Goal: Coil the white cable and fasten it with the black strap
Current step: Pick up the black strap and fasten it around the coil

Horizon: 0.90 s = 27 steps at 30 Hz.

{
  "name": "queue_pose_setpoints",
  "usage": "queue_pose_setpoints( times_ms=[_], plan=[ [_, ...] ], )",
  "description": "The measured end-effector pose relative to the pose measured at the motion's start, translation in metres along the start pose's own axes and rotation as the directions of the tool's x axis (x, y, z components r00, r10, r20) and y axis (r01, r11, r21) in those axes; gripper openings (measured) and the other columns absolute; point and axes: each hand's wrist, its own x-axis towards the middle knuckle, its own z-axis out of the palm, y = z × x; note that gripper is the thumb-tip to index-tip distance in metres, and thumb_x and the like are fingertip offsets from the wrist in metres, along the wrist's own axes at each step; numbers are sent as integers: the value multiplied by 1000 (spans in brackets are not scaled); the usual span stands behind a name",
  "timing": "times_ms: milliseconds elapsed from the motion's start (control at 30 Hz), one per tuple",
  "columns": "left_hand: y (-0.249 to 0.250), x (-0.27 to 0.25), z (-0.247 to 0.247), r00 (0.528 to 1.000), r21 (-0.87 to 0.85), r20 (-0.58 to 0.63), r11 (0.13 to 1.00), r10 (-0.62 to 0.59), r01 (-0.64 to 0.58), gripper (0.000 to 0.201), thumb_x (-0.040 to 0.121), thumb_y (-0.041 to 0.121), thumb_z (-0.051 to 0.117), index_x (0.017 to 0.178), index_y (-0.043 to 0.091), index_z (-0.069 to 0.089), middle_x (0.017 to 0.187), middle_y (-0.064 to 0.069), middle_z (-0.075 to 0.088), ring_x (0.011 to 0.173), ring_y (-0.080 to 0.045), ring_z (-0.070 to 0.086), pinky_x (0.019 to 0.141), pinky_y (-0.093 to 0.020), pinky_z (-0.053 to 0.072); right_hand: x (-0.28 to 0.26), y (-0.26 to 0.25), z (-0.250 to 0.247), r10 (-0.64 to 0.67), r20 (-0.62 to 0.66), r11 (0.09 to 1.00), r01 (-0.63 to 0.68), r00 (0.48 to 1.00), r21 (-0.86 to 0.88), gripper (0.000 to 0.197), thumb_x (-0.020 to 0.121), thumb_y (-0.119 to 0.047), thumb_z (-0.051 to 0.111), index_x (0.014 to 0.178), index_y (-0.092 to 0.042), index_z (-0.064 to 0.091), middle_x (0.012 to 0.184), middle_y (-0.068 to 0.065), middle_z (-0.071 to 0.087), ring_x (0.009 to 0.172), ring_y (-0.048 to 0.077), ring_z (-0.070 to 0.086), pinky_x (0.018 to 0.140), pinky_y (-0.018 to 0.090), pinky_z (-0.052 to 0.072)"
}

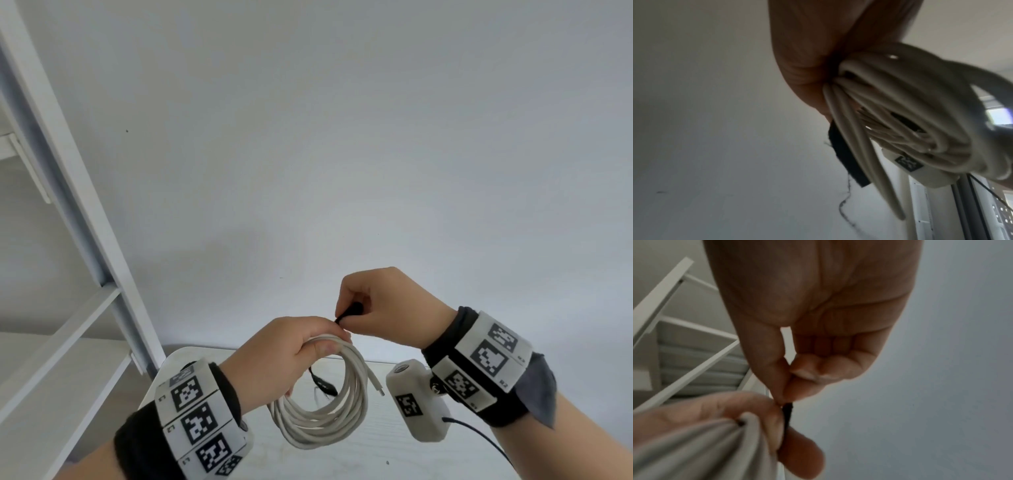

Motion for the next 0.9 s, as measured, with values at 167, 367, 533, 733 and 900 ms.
queue_pose_setpoints(
  times_ms=[167,367,533,733,900],
  plan=[
    [-4,6,-6,995,39,-87,999,40,-37,20,95,21,48,103,24,66,54,39,55,45,15,51,48,-4,36,-2,12,-2,25,-130,976,4,991,218,11,79,-23,67,88,-25,61,75,-6,64,65,23,61,63,30,50],
    [-11,26,-13,957,14,-281,997,78,-77,17,94,21,50,97,23,67,55,36,58,45,13,51,49,-5,36,-17,4,2,-113,-337,969,178,935,171,10,79,-11,67,79,-21,64,72,-4,67,64,11,61,65,19,51],
    [-13,51,-16,924,10,-367,994,105,-109,20,94,24,48,97,25,68,55,25,60,43,3,50,49,-9,36,-13,1,26,-93,-20,987,89,995,-134,23,90,-15,48,104,-21,65,92,-2,68,78,7,57,78,24,46],
    [-14,64,-11,921,92,-354,986,161,-137,19,94,25,49,98,26,67,89,15,69,80,9,57,69,-2,37,0,5,41,26,70,921,3,997,-388,33,89,-8,38,111,-20,59,104,4,68,96,27,62,84,40,51],
    [-14,63,-14,916,58,-377,991,135,-122,20,94,23,49,100,22,68,73,21,61,52,14,52,56,-5,36,-2,4,37,40,1,977,-39,999,-211,27,86,-19,49,110,-23,60,110,-6,66,100,14,59,84,23,44]
  ],
)
